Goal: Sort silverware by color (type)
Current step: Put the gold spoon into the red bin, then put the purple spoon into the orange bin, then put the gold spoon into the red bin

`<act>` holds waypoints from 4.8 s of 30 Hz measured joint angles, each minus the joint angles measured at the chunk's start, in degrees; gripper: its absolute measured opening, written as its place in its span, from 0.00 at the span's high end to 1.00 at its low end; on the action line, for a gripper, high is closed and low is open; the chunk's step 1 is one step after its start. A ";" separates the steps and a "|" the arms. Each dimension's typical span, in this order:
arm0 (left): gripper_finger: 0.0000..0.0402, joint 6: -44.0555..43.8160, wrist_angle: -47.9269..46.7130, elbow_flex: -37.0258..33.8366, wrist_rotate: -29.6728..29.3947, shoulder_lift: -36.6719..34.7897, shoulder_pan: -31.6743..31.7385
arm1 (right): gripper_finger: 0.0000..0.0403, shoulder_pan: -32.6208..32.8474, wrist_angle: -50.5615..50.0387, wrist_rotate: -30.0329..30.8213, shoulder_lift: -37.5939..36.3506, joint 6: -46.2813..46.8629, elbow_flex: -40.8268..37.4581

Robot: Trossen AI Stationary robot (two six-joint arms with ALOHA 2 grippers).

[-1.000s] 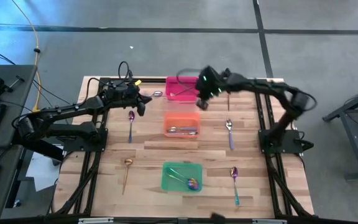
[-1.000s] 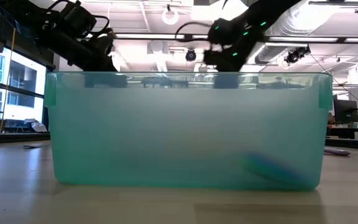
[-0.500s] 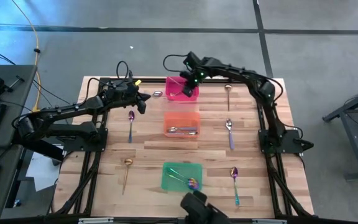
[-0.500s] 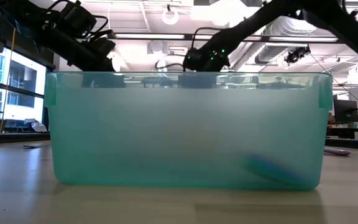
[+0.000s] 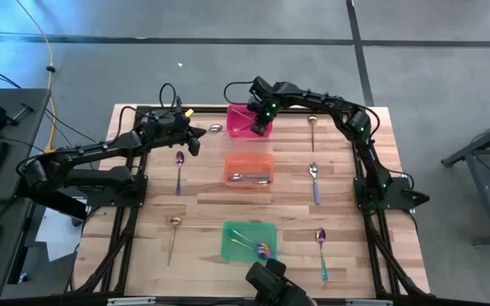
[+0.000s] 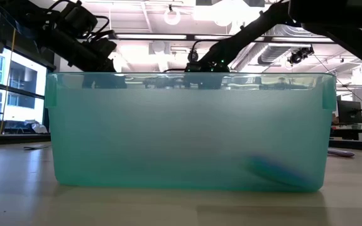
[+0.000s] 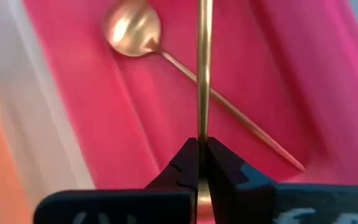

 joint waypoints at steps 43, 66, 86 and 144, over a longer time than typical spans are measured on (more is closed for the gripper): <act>0.90 19.12 -12.42 15.18 8.63 28.64 11.22 | 1.00 1.60 38.81 -8.04 -46.11 20.44 -46.73; 0.85 38.47 -19.67 27.77 0.33 47.57 12.44 | 1.00 1.46 34.15 -2.15 -58.64 22.57 -49.42; 0.99 34.16 -38.72 27.41 3.34 30.57 8.20 | 1.00 1.68 34.17 -1.00 -58.62 19.95 -49.42; 0.86 -3.64 -20.38 39.54 4.04 44.93 -19.33 | 1.00 -1.97 24.24 10.30 -51.77 24.73 -49.42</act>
